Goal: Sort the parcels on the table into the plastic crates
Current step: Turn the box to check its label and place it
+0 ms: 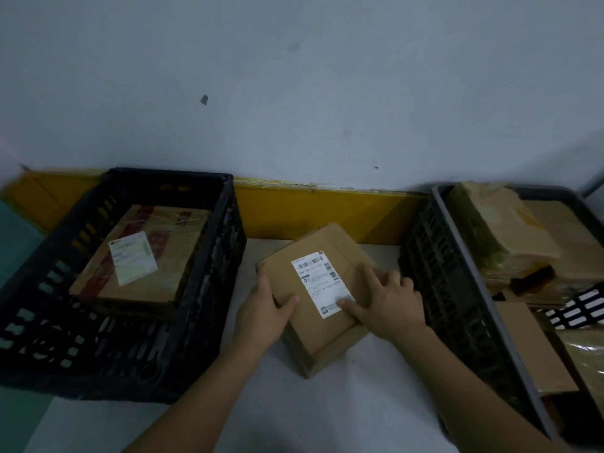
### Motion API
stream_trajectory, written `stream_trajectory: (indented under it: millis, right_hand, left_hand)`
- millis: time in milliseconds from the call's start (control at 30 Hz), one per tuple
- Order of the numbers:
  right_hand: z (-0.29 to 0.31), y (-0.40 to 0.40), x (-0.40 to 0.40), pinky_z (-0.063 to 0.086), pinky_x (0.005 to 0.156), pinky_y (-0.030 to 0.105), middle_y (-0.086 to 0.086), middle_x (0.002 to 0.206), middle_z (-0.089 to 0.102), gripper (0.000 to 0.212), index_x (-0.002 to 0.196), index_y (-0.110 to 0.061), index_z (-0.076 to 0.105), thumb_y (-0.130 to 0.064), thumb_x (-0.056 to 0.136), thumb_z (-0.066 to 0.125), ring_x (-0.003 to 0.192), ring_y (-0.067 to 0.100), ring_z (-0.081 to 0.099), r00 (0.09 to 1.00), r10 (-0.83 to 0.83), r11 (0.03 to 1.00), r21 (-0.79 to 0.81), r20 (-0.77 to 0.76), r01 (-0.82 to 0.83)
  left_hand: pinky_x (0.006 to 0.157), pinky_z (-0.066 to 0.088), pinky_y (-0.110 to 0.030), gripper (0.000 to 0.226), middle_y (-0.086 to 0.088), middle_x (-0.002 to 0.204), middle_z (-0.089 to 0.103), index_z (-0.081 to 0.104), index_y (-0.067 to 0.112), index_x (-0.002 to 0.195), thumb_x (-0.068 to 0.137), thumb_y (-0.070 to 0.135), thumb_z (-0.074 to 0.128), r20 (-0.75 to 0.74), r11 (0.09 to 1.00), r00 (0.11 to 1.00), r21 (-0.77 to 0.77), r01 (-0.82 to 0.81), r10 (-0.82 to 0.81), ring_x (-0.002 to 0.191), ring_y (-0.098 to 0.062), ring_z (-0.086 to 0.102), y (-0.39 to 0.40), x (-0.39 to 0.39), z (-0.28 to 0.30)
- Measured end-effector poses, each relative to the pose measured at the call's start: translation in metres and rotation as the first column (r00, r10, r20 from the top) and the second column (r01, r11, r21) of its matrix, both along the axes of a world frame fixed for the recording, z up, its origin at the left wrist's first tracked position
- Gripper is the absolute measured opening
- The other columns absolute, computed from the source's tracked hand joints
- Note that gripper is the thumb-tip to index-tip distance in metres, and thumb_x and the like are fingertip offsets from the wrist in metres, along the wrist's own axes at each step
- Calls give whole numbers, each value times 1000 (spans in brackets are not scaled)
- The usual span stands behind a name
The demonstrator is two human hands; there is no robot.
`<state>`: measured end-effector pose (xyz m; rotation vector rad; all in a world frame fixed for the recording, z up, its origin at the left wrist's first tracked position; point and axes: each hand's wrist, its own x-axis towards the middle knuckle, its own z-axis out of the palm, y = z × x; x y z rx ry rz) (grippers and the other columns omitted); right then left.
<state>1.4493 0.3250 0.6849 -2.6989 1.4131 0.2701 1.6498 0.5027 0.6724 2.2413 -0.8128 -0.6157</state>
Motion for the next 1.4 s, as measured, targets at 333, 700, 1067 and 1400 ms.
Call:
stream_trajectory:
  millis: [333,700,1067,1400]
  right_hand:
    - [-21,38,-27,58,67,37,5,113,60,94,166,-38,-1,-92,92,23,88,22,66,995,-68,997,43,73,65]
    - [-15,63,-48,62,83,34,2,145,54,77,161,-47,19,-76,97,52,105,18,67,870,-56,978,201,491,-50]
    - [93,64,-15,59,91,38,-7,166,34,71,158,-49,34,-67,95,62,121,12,54,606,-36,995,83,795,-51]
    - [167,94,87,41,82,10,-19,165,26,91,162,-52,21,-80,87,64,126,6,43,533,108,964,43,839,-264]
  left_hand:
    - [108,45,-30,83,6,167,32,24,37,166,98,55,68,28,984,984,50,172,-173,143,-19,48,14,-14,-8]
    - [118,42,-35,98,9,168,35,21,43,167,89,56,79,-96,993,990,-60,98,-104,145,-11,43,28,-17,9]
    - [116,48,-48,104,22,162,37,23,52,162,83,43,90,-28,883,994,-458,-106,104,144,-7,45,40,-19,123]
    - [99,50,-27,78,19,154,44,37,43,157,92,39,79,94,768,959,-623,-153,268,132,-5,51,88,61,202]
